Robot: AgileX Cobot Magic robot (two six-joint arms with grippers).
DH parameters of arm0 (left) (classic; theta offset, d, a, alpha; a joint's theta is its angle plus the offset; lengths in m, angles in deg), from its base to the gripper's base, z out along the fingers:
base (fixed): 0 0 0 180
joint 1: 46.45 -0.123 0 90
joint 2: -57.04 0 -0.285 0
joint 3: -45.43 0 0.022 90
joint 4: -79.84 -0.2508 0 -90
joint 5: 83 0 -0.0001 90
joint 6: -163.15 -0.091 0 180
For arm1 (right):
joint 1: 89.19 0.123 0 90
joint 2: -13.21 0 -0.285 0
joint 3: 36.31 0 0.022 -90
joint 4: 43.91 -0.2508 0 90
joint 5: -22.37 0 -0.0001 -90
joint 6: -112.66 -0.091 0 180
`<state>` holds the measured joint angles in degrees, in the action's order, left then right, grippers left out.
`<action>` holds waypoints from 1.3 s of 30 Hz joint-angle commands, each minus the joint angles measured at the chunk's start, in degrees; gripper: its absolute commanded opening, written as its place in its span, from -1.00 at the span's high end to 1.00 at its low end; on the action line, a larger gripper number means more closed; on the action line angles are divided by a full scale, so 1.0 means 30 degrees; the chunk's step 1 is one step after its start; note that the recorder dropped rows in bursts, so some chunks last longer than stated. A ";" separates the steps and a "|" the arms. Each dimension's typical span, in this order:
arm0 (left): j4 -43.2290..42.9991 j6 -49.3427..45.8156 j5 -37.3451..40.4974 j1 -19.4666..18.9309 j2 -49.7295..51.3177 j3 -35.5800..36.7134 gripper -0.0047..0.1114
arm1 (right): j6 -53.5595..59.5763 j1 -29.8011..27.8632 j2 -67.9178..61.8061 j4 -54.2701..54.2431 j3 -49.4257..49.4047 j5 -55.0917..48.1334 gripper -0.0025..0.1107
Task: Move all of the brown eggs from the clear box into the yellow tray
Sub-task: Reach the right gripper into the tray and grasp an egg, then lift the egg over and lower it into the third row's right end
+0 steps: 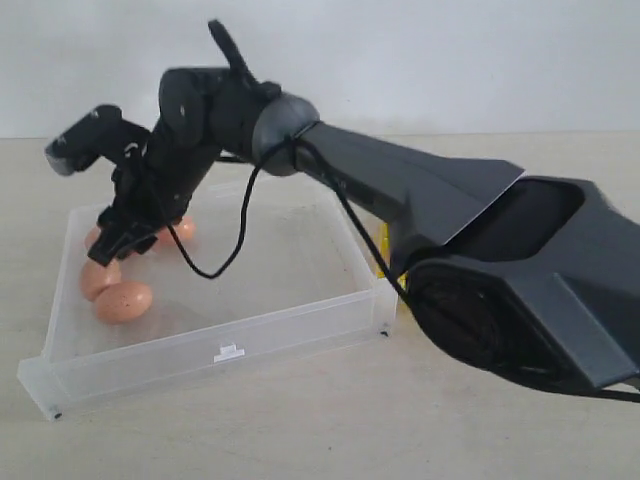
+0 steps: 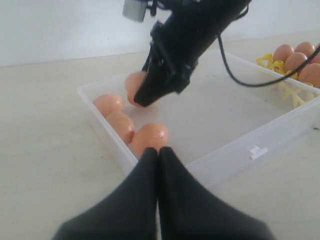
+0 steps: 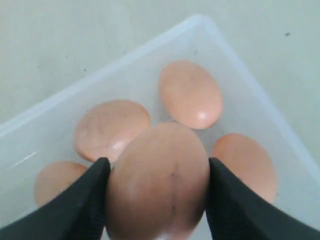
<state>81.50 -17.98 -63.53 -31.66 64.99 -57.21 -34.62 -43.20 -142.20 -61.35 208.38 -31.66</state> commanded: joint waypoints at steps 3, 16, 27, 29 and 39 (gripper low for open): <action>0.0147 -0.0010 -0.0043 0.0004 -0.0056 -0.0050 0.99 | -0.2005 -0.0060 0.3960 0.1040 0.0522 -0.2552 0.96; 0.0147 -0.0010 -0.0043 0.0004 -0.0056 -0.0050 0.99 | -1.3033 -0.0060 0.5601 0.7836 -0.5084 0.6072 0.96; 0.0147 -0.0010 -0.0043 0.0004 -0.0056 -0.0050 0.99 | -1.4458 0.0080 1.0924 0.5450 -2.0846 2.7255 0.96; 0.0155 -0.0010 -0.0123 0.0004 -0.0056 -0.0050 0.99 | -1.3698 0.0080 1.2403 0.4485 -2.3339 2.8082 0.96; 0.0155 -0.0010 -0.1575 0.0004 -0.0056 -0.0050 0.99 | -0.9628 -0.3244 2.0489 -0.6016 -3.5066 3.5358 0.96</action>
<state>81.50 -17.98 -67.35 -31.66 64.99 -57.21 -66.11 -48.21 -85.59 -65.28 111.44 66.96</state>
